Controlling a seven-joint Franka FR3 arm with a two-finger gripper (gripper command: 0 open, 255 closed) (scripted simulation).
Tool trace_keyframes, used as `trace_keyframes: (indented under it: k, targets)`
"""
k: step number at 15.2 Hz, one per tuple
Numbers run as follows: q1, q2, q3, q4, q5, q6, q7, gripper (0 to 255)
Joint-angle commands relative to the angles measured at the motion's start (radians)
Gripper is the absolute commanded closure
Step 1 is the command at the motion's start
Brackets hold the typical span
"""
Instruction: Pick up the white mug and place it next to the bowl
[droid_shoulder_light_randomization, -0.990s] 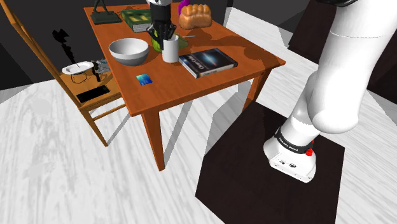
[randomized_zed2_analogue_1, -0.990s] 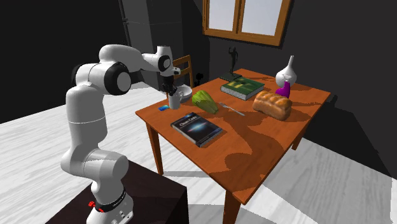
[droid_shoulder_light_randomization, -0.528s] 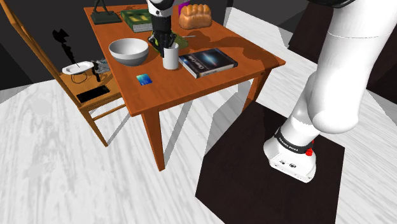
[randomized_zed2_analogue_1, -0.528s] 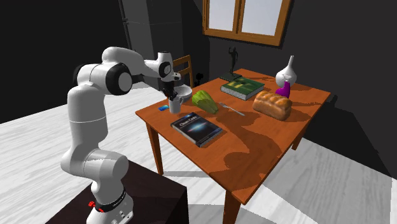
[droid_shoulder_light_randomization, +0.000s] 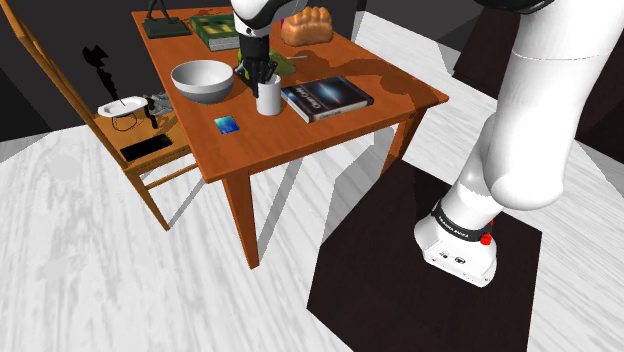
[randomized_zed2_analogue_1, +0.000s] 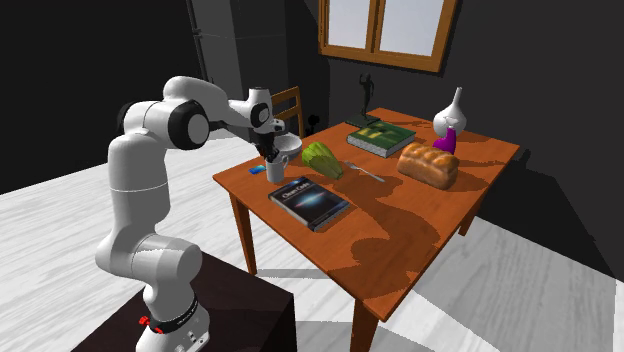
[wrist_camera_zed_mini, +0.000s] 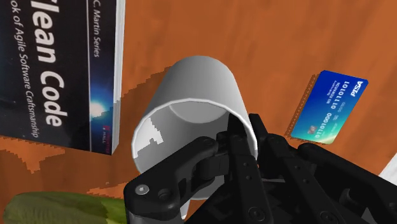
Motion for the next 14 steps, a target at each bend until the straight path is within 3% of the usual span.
trace_keyframes:
  k: [1,2,3,8,12,14]
  targets:
    - [0.0,0.0,0.0,0.0,0.0,0.0,0.0,255]
    - [0.0,0.0,0.0,0.0,0.0,0.0,0.0,255]
    - [0.0,0.0,0.0,0.0,0.0,0.0,0.0,0]
    - [0.0,0.0,0.0,0.0,0.0,0.0,0.0,0]
    - [0.002,-0.039,-0.002,0.074,-0.007,-0.113,0.005,0]
    - [0.002,-0.039,-0.002,0.074,-0.007,-0.113,0.005,0]
